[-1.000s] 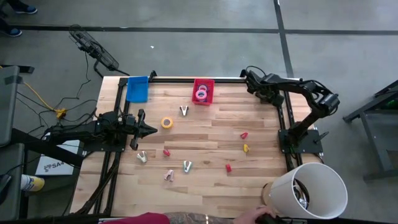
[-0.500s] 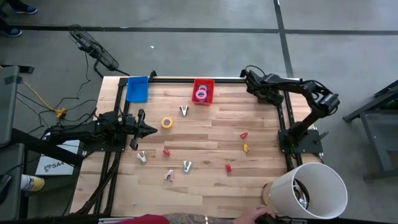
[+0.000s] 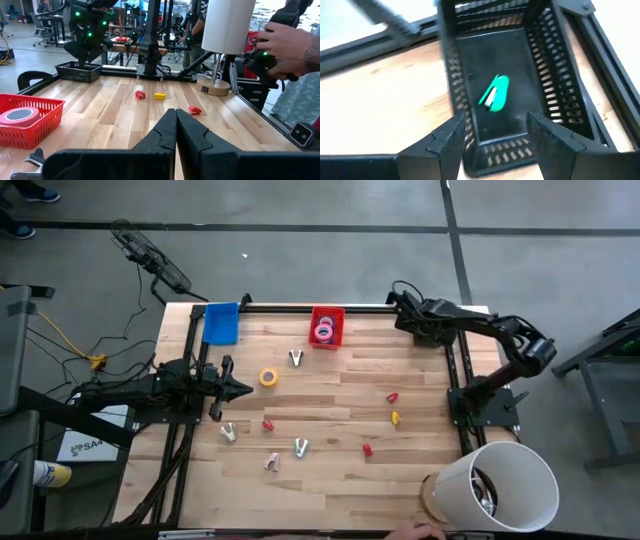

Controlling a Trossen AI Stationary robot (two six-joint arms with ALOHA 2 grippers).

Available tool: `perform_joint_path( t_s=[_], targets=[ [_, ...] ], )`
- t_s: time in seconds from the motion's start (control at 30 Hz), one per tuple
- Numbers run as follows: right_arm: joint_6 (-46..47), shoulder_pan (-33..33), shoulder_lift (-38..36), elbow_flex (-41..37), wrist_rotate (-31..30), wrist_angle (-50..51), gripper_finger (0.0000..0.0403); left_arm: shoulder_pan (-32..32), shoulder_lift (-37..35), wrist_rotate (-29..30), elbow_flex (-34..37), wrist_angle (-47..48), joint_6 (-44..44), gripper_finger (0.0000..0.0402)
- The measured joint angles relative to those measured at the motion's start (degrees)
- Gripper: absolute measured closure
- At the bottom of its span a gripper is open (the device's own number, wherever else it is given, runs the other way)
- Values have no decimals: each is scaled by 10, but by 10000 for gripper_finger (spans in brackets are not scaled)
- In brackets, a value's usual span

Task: Pick and place Stapler, Stapler remover, tape
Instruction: Put the top red stapler into the black bin

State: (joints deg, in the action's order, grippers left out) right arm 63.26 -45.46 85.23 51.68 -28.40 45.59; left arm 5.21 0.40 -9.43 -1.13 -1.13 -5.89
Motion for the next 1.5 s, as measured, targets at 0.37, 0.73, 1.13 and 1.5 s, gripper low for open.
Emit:
perform_joint_path(
  t_s=[0.37,0.73,1.13,1.5],
  targets=[
    [-55,81,-50,0,136,-4,202,0,0,0,0,0,0,401],
    [-308,176,-59,0,234,3,203,0,0,0,0,0,0,401],
    [-757,265,-59,0,243,73,202,0,0,0,0,0,0,401],
    [-1037,304,-58,-35,332,47,206,0,0,0,0,0,0,401]
  ],
)
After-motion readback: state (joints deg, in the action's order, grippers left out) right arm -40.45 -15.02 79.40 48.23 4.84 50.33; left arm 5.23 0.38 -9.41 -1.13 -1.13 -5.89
